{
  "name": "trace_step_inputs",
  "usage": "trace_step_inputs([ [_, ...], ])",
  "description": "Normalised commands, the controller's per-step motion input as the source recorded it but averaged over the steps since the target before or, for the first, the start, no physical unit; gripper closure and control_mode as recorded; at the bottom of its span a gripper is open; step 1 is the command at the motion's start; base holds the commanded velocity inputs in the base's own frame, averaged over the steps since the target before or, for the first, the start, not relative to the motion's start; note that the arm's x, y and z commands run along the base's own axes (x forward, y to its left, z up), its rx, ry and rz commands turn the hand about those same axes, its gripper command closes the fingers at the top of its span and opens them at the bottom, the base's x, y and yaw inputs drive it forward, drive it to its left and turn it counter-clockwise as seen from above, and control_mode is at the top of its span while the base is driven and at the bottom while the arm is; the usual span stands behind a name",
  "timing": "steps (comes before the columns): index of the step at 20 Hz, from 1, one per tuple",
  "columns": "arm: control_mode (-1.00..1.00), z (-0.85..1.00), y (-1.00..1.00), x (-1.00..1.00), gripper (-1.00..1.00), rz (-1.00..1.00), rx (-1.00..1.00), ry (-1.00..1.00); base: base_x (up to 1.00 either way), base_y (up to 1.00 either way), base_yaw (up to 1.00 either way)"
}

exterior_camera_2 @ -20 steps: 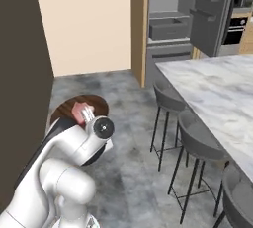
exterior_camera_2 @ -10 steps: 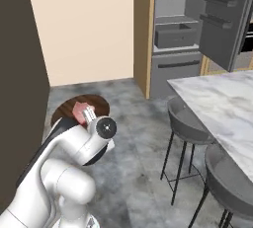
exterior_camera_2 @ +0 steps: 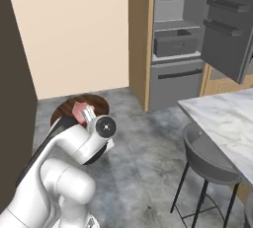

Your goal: Place one of the steaks on the plate and the other in the bowl. Then place the bowl in the fridge.

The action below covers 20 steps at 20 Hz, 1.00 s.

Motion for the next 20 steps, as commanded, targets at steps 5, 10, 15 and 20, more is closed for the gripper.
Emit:
trace_step_inputs([
  [5,1.00,0.00,0.00,0.00,1.00,0.00,0.00,0.00,1.00,0.00,-0.14],
  [10,1.00,0.00,0.00,0.00,1.00,0.00,0.00,0.00,1.00,0.07,-0.19],
  [15,1.00,0.00,0.00,0.00,1.00,0.00,0.00,0.00,1.00,0.53,-0.39],
  [20,1.00,0.00,0.00,0.00,1.00,0.00,0.00,0.00,1.00,0.57,-0.50],
])
